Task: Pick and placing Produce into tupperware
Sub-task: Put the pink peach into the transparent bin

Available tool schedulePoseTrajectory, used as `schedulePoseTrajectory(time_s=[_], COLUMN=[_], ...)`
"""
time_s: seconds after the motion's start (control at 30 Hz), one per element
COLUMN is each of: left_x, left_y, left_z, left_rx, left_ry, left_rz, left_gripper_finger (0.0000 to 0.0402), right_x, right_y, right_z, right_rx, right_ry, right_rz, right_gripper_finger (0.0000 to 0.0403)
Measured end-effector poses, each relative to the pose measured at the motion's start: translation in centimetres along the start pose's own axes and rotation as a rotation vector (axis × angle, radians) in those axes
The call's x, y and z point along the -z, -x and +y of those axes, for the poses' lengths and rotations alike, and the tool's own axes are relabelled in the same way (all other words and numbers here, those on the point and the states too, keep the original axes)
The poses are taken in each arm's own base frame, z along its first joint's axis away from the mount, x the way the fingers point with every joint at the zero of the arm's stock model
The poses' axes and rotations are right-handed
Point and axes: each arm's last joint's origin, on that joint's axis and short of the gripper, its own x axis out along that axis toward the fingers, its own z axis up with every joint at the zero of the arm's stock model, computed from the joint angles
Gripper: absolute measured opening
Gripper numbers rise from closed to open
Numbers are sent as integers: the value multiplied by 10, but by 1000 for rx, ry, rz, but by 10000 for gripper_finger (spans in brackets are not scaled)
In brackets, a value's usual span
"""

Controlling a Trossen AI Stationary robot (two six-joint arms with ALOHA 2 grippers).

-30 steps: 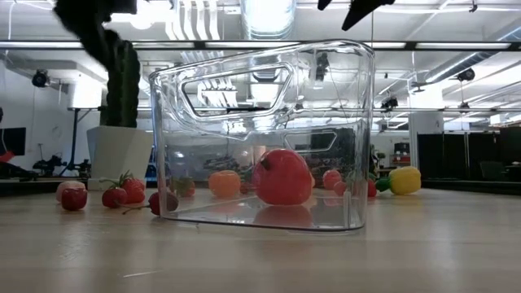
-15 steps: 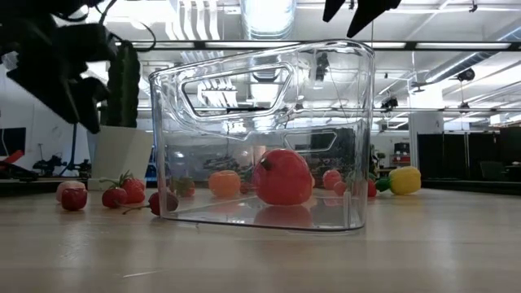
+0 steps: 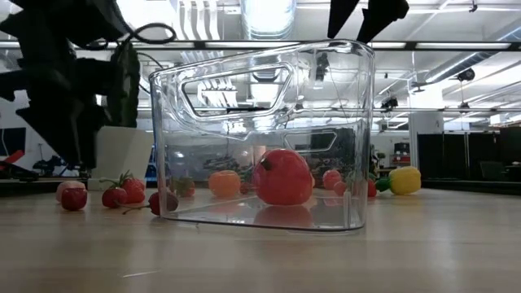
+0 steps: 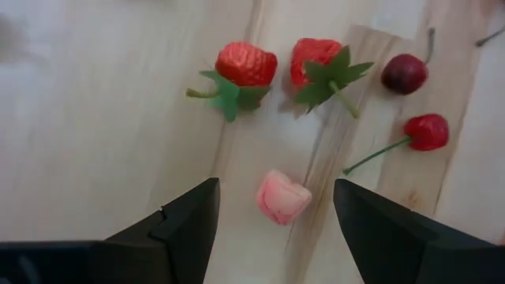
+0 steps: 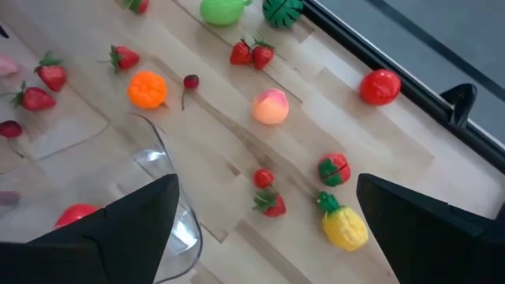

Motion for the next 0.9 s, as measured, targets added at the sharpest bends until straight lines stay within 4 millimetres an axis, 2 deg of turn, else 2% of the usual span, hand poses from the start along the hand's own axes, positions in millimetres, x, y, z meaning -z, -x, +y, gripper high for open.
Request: schedulePoseTrajectory(time_s=[0.33,0.6,0.73,0.9], left_x=[1,-3,-2,-2], left_y=[-21,-34,-39,-42], left_z=[-6,-12,-12,-13], left_rx=[-14,-7,-21,-29], left_ry=[-12,-23,-27,-28], left_rz=[119,113,144,158], left_gripper_finger=[234,231,200,136], right_x=[2,3,3,3], right_y=[-2,-4,-4,-4], right_z=[0,0,0,0], right_rx=[7,12,12,12], right_ry=[6,10,11,13], right_rz=[6,11,11,11], right_gripper_finger=[380,380,380,379])
